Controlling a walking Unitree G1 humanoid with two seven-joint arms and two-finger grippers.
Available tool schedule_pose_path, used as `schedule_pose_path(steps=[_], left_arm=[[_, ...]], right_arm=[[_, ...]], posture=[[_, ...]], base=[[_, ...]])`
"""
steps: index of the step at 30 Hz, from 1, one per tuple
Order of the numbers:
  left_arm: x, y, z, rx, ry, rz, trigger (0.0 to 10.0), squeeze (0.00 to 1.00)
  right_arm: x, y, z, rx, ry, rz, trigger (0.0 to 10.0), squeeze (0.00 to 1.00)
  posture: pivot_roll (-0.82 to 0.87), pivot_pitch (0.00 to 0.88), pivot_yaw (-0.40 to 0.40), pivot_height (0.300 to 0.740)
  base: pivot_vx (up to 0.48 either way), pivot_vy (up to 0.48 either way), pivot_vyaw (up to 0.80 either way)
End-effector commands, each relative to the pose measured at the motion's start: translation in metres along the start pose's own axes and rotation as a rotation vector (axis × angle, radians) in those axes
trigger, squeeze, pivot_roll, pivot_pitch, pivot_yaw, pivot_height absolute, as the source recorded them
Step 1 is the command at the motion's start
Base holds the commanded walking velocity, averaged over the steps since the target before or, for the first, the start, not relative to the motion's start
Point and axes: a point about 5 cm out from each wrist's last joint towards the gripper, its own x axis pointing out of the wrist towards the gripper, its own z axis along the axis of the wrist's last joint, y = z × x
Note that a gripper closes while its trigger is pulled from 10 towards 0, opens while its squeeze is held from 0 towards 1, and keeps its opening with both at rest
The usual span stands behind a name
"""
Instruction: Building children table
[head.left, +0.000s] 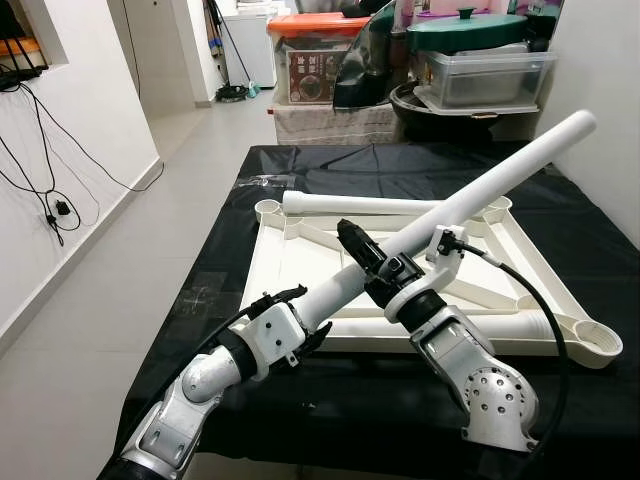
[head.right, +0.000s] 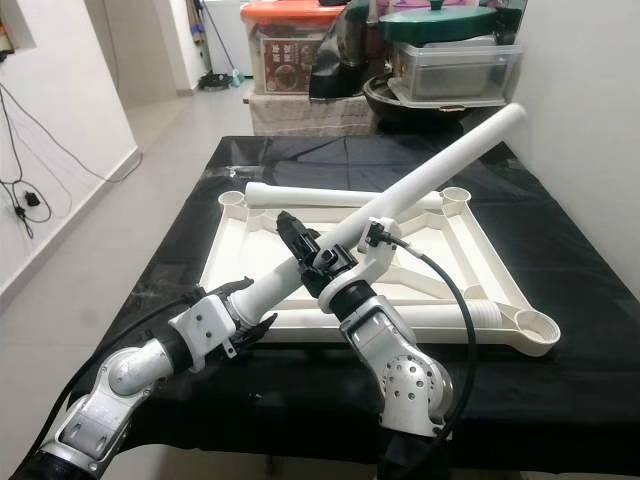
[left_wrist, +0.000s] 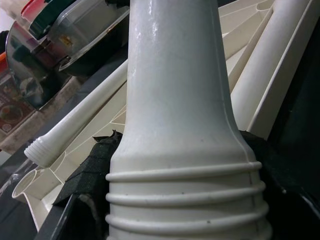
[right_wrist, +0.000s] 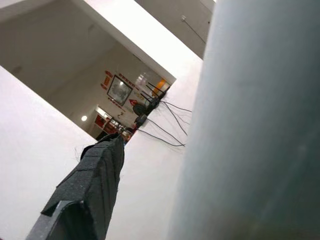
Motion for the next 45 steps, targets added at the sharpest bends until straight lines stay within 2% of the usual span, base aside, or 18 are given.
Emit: schedule_pose_path(steps=[1, 9, 10, 11, 22, 29, 30, 31, 32, 37, 44, 45], left_arm=[[0.002, -0.01, -0.001, 0.016, -0.001, -0.058, 10.0, 0.0], [0.003, -0.011, -0.001, 0.017, -0.005, -0.058, 10.0, 0.0], [0.004, -0.01, 0.0, 0.019, -0.006, -0.058, 10.0, 0.0], [0.005, -0.009, 0.0, 0.018, -0.008, -0.056, 10.0, 0.0], [0.007, -0.009, 0.0, 0.011, -0.012, -0.052, 10.0, 0.0], [0.007, -0.01, -0.003, -0.039, 0.015, -0.042, 10.0, 0.0], [0.006, -0.01, -0.005, -0.071, 0.028, -0.03, 10.0, 0.85], [0.006, -0.01, -0.005, -0.071, 0.028, -0.03, 10.0, 0.85], [0.006, -0.009, -0.007, -0.092, 0.036, -0.022, 10.0, 1.0], [0.003, -0.007, -0.013, -0.127, 0.065, -0.022, 10.0, 1.0], [-0.002, -0.004, -0.022, -0.068, 0.127, -0.024, 10.0, 1.0], [-0.003, 0.0, -0.024, -0.084, 0.138, -0.003, 10.0, 0.0]], right_arm=[[0.01, 0.014, -0.004, -0.019, 0.02, 0.054, 10.0, 0.0], [0.011, 0.018, -0.007, -0.025, 0.028, 0.063, 10.0, 0.0], [0.011, 0.019, -0.008, -0.025, 0.029, 0.067, 7.7, 0.0], [0.011, 0.02, -0.009, -0.024, 0.028, 0.07, 0.0, 0.0], [0.016, 0.021, -0.007, -0.021, 0.006, 0.065, 0.0, 0.0], [0.017, 0.021, -0.004, -0.019, -0.01, 0.059, 0.0, 0.0], [0.017, 0.021, -0.002, -0.018, -0.017, 0.06, 0.0, 0.0], [0.017, 0.021, -0.002, -0.018, -0.017, 0.06, 0.0, 0.0], [0.018, 0.021, -0.001, -0.018, -0.022, 0.06, 0.0, 0.0], [0.019, 0.022, 0.003, -0.016, -0.037, 0.066, 0.0, 0.0], [0.019, 0.022, 0.006, -0.02, -0.046, 0.069, 0.0, 0.0], [0.019, 0.022, 0.008, -0.023, -0.053, 0.068, 0.0, 0.0]], posture=[[0.13, 0.0, 0.001, 0.74], [0.12, 0.0, 0.003, 0.74], [0.12, 0.0, 0.004, 0.74], [0.12, 0.0, 0.005, 0.74], [0.12, 0.0, 0.005, 0.74], [0.12, 0.0, 0.004, 0.74], [0.12, 0.0, 0.005, 0.74], [0.12, 0.0, 0.005, 0.74], [0.12, 0.0, 0.005, 0.74], [0.12, 0.0, 0.004, 0.74], [0.13, 0.0, 0.005, 0.74], [0.13, 0.0, 0.007, 0.74]], base=[[0.0, 0.0, 0.0], [0.0, 0.0, 0.0], [0.0, 0.0, 0.0], [0.0, 0.0, 0.0], [0.0, 0.0, 0.0], [0.0, 0.0, 0.0], [0.0, 0.0, 0.0], [0.0, 0.0, 0.0], [0.0, 0.0, 0.0], [0.0, 0.0, 0.0], [0.0, 0.0, 0.0], [0.0, 0.0, 0.0]])
